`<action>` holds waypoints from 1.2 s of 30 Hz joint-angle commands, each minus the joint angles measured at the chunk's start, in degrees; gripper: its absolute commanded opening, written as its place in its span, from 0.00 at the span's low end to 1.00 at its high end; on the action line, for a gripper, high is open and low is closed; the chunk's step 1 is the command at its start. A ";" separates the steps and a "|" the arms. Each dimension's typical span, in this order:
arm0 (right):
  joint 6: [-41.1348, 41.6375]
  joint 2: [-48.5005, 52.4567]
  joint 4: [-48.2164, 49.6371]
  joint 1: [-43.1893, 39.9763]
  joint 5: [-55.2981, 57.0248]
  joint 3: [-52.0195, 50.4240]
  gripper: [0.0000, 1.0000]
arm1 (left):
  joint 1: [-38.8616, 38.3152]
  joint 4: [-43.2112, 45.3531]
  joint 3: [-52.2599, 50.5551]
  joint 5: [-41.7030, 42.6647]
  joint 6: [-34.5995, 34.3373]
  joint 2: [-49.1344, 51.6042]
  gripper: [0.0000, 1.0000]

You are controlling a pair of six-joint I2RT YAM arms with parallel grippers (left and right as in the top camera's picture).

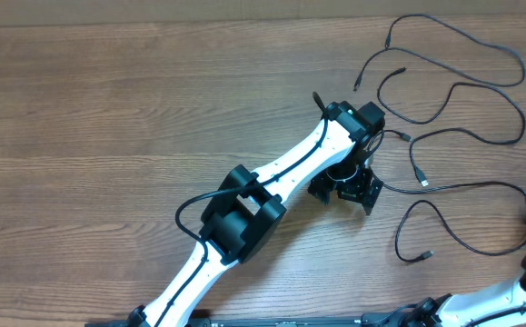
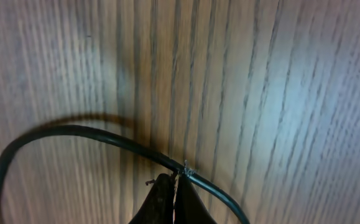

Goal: Untangle cables

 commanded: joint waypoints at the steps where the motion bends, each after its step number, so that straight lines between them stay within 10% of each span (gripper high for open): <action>1: 0.04 2.80 1.29 0.09 1.46 -0.98 0.04 | -0.07 0.09 1.09 2.38 4.11 0.52 0.95; 16: 0.04 8.00 3.23 0.09 1.29 -1.01 0.04 | 2.19 -3.61 9.05 24.85 23.19 0.48 0.77; 27: 0.04 7.87 -12.09 0.11 -0.52 15.87 0.04 | -5.88 1.97 12.17 10.54 13.75 0.63 0.68; 30: 0.13 7.87 -21.31 0.11 -2.14 26.75 0.04 | -7.54 5.90 11.17 6.25 8.44 0.63 0.40; 36: 0.74 6.01 -29.46 0.11 -11.54 37.33 0.04 | -8.96 7.87 10.03 -2.97 3.74 0.63 0.23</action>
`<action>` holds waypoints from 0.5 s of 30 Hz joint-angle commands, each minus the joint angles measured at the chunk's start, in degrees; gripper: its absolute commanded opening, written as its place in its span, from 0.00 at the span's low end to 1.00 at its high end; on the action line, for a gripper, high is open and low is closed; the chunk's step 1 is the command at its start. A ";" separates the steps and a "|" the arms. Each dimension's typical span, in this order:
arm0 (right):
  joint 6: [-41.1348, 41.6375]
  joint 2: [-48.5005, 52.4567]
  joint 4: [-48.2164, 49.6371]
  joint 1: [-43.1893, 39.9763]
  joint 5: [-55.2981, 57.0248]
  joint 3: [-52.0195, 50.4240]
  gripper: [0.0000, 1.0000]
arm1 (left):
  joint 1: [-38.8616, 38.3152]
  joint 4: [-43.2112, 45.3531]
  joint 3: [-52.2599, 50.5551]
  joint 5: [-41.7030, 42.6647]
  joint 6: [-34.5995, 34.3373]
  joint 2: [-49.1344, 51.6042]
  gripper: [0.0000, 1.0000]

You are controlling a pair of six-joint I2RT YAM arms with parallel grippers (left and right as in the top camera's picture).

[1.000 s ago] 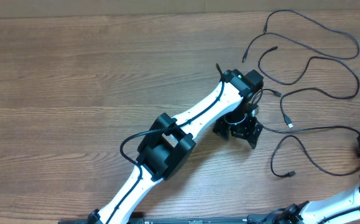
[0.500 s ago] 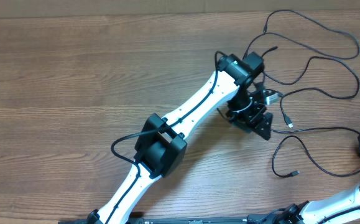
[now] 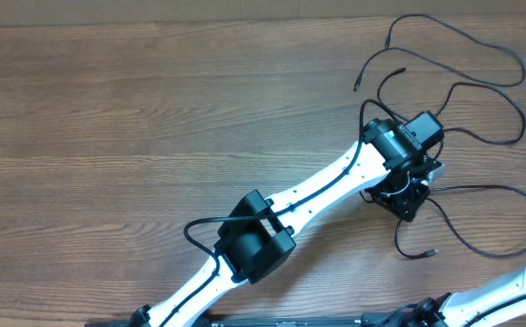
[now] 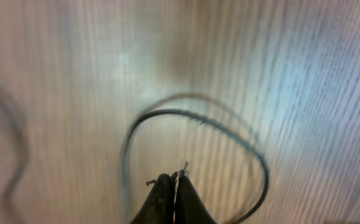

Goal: Untangle cables

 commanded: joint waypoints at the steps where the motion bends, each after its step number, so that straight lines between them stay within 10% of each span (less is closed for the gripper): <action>1: 0.68 -3.10 -1.99 0.07 -8.55 4.04 0.04 | -0.26 1.55 -1.60 -6.91 -3.96 0.52 0.21; 15: -1.99 -8.79 -5.51 3.21 -18.36 4.07 0.04 | -0.98 8.31 -6.73 -4.87 -5.20 0.57 0.04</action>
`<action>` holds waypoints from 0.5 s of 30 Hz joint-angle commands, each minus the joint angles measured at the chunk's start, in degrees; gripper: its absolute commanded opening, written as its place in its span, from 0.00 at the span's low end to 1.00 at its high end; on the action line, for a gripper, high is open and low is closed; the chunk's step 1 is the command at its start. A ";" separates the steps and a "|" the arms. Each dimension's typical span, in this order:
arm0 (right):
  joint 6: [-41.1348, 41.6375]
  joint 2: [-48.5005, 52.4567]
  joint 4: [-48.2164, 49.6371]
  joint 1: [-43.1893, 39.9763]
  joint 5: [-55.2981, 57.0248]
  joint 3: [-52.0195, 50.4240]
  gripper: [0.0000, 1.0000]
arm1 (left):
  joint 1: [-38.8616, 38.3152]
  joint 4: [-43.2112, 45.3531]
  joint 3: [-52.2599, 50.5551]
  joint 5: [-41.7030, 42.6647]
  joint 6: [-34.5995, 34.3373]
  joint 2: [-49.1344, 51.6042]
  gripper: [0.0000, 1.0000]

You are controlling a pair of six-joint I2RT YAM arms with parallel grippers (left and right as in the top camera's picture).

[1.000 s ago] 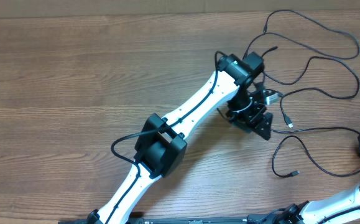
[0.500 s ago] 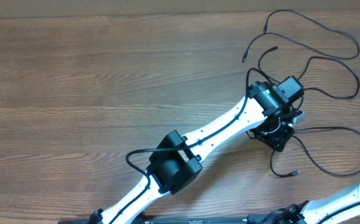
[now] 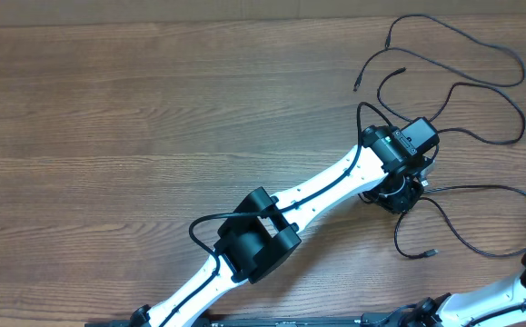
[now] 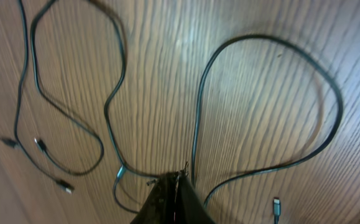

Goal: Untangle cables

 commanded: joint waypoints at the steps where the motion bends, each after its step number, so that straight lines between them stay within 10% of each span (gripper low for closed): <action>1: -1.31 -1.44 -0.28 2.34 -1.62 1.40 0.04 | -0.98 0.28 -0.70 0.57 -0.76 0.48 0.04; 15: -3.34 -1.44 -0.83 11.32 -0.68 0.92 0.04 | -1.55 0.39 -0.70 0.42 -0.79 0.48 0.04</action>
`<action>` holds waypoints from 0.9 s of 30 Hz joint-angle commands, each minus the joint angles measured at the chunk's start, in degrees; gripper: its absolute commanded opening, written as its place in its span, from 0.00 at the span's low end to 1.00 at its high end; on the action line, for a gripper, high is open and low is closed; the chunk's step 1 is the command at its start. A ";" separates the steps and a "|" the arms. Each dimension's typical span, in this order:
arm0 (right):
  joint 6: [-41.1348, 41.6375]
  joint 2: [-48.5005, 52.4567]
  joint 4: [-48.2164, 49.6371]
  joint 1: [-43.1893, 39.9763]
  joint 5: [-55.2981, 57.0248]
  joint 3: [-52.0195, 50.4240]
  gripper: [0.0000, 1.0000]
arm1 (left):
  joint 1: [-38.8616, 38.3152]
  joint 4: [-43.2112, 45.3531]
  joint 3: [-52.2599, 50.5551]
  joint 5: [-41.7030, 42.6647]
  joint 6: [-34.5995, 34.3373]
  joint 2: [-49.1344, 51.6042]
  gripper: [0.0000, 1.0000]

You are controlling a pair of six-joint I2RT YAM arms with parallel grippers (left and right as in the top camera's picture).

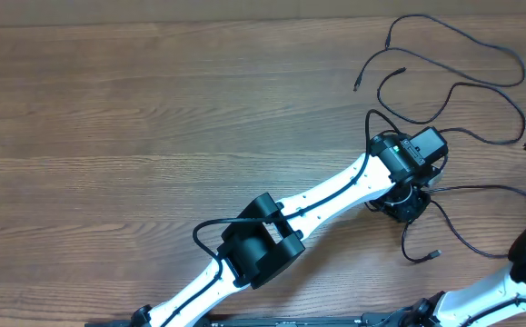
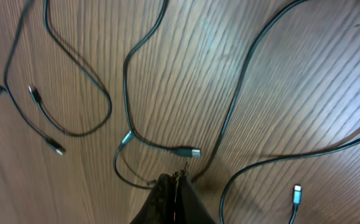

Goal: Untangle cables

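Observation:
Several thin black cables [image 1: 467,91] lie looped over each other at the table's right end. From high above, the right wrist view shows them too, with a silver-tipped plug [image 2: 189,151] and a pale plug [image 2: 296,194]. My left gripper [image 1: 404,202] is down among the cables, under its own wrist [image 1: 414,150], so its jaws are hidden. My right gripper [image 2: 175,177] is shut and empty, far above the wood; overhead it is a dark shape at the right edge.
The wooden table [image 1: 153,109] stretches left of the cables. My left arm [image 1: 263,245] crosses it diagonally from the near edge. The right arm's base stands at the near right corner.
My left wrist has shifted slightly right and nearer over the cables. My right gripper now shows at the right edge overhead, and its view has slid across the cable loops. It stays shut.
First my left gripper stood left of the cables, and my right gripper was shut, low, with its tips at a cable. Then the left wrist was over the tangle and the right gripper was well above a loop. Later the right gripper was higher, seeing several cables.

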 commanded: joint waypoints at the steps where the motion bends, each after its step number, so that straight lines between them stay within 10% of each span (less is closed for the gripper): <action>1: -3.52 -1.42 -0.61 2.14 0.39 0.48 0.04 | 0.50 0.17 -0.63 0.09 -0.79 0.48 0.04; 12: -5.70 -1.42 -6.49 9.75 2.93 -10.23 0.04 | 8.92 -4.70 -0.63 -8.76 -14.60 0.48 0.06; 27: -2.12 -17.44 -2.25 14.56 4.39 -29.46 0.04 | 19.15 -11.85 -0.63 -8.92 -15.34 0.48 0.09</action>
